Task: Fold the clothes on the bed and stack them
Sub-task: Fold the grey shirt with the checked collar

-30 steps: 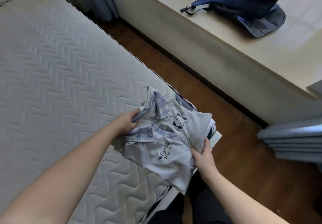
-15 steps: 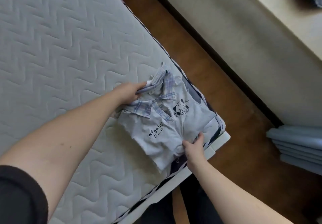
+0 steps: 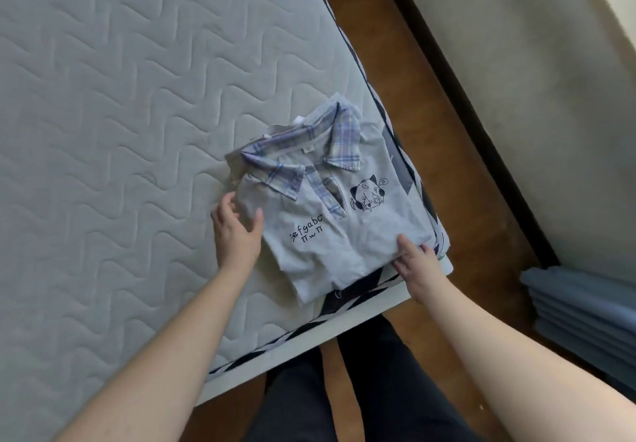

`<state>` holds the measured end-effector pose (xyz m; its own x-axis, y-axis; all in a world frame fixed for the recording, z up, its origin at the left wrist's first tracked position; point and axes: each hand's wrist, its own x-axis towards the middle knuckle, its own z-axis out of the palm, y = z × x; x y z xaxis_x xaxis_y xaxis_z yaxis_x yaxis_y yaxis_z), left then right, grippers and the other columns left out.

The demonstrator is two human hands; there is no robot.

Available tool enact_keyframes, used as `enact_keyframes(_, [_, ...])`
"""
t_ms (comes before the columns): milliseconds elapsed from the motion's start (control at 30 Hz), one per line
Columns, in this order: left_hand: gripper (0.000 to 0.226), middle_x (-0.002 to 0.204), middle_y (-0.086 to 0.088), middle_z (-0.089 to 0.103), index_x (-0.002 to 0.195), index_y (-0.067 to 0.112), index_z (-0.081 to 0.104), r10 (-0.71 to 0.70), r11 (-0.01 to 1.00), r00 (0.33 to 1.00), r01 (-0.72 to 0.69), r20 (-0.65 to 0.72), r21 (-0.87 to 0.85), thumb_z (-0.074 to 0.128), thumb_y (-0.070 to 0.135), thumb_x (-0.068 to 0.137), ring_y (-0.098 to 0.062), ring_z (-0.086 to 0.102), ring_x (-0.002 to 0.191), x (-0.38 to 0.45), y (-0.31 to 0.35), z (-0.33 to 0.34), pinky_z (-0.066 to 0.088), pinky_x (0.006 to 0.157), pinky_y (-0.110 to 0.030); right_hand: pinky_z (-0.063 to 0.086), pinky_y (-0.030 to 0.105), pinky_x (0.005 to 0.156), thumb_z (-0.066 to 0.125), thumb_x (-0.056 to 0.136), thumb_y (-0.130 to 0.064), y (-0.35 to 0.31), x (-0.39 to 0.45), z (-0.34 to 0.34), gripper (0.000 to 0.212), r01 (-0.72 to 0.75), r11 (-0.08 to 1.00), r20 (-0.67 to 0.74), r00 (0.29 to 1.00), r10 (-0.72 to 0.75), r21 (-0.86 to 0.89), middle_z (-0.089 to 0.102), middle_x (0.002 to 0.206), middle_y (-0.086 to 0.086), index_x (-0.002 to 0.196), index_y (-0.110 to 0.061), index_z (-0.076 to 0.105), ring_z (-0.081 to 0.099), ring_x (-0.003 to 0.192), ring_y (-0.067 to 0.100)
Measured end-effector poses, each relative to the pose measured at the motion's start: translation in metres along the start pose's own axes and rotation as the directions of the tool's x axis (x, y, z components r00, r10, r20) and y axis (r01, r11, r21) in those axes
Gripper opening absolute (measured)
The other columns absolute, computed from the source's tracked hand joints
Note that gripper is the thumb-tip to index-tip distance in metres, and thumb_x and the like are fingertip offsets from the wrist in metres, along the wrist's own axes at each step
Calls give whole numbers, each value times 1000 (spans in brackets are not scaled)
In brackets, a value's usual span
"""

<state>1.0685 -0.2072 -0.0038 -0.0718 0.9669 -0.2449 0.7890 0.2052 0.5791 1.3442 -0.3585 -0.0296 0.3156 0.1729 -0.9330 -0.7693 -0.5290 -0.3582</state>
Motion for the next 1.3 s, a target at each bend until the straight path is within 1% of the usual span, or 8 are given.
enact_keyframes(233, [63,128,-11,57,135,9,40,-497,798,785,581,369,-160,65,43,88,-29,56,118,-105,-43,45,44,102,-38,60,38,80,71,89,-14,-13,2,4,47,-31,999,-23,999,30,-39,63,117,14,127,-7,44,64,109,39])
enact_keyframes(433, [95,150,-1,41,148,15,31,-498,625,643,731,582,-273,68,63,76,-22,38,138,-122,-46,70,30,106,-33,59,25,61,68,91,-10,-10,14,-3,47,14,995,-12,1000,-15,-94,59,113,10,130,0,44,66,88,20])
enact_keyframes(533, [78,136,2,57,135,14,48,-396,530,586,775,707,-345,75,51,72,-13,58,113,-130,-45,74,42,100,-33,57,22,61,73,86,-11,-10,19,-4,52,45,996,4,999,-45,-80,63,122,14,131,1,51,67,94,22])
enact_keyframes(667, [21,123,-2,66,113,22,58,-403,413,665,745,629,-523,64,19,93,-11,64,99,-138,-26,72,48,79,-25,56,22,61,71,83,-3,-16,8,-2,44,162,979,45,987,-157,-128,65,120,15,124,-3,55,67,93,23])
enact_keyframes(800, [21,107,-8,70,107,20,56,-364,119,681,710,635,-694,54,3,95,-26,70,85,-134,-9,47,61,71,-41,60,31,66,67,84,2,-28,-13,3,40,242,961,108,967,-229,-130,65,114,14,121,-6,54,68,99,31])
enact_keyframes(867, [28,104,-4,70,110,21,55,-360,138,724,665,589,-734,54,0,92,-24,71,80,-131,-8,37,61,63,-40,59,31,65,67,84,2,-32,-21,1,42,269,954,136,958,-251,-135,64,115,15,123,-4,54,68,97,30])
enact_keyframes(1033, [29,104,1,66,99,34,57,-366,467,842,535,397,-704,59,7,88,-19,66,83,-123,-24,34,55,50,-28,58,29,66,69,83,-1,-24,-12,-13,40,323,908,178,942,-283,-266,60,118,14,117,-10,50,67,99,28])
enact_keyframes(1300, [57,122,12,62,130,32,45,-283,555,713,667,641,-497,76,21,83,-7,60,107,-156,-81,64,56,78,-29,53,43,96,73,82,-23,-7,34,-51,68,350,690,259,936,-236,-634,60,126,5,141,-29,39,65,107,23])
